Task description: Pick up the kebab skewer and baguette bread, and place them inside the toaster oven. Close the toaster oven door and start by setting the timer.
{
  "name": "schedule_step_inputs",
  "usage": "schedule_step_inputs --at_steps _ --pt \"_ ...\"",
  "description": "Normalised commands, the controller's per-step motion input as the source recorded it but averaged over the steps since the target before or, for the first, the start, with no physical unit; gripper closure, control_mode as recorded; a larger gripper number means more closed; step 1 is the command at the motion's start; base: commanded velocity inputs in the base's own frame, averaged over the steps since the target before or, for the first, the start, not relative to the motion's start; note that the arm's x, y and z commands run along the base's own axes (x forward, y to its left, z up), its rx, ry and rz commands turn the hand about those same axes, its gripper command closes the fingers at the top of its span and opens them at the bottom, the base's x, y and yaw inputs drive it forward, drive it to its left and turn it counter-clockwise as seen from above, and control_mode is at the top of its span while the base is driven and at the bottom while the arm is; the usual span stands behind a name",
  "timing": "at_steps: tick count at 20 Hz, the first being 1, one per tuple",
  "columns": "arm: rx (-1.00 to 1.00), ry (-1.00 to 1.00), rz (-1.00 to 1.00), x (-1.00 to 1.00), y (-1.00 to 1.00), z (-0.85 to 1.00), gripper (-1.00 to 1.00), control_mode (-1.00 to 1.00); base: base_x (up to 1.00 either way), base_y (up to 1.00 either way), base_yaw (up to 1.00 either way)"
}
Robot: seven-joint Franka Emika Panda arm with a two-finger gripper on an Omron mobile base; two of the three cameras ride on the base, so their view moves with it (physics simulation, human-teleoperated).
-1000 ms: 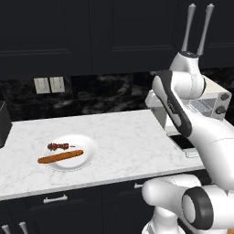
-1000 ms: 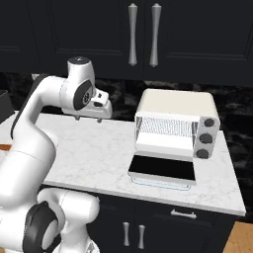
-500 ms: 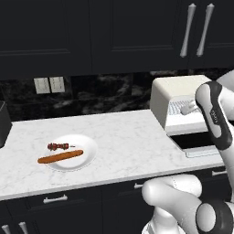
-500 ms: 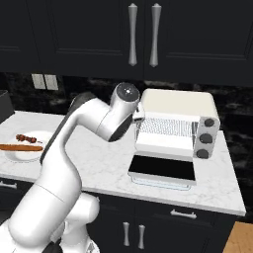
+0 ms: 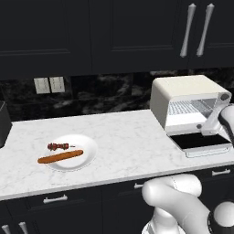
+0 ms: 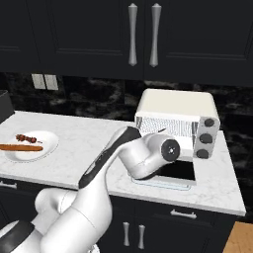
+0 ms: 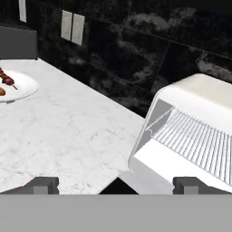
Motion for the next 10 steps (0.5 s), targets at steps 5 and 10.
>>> schedule_step_inputs --at_steps 5,10 --pt "-0.07 -0.29 0.04 0.58 -0.3 -0.47 -1.0 -1.0 0.0 0.0 0.0" --pt "-0.04 -0.17 0.0 0.84 -0.28 -0.21 -1.0 -1.0 0.0 0.0 0.0"
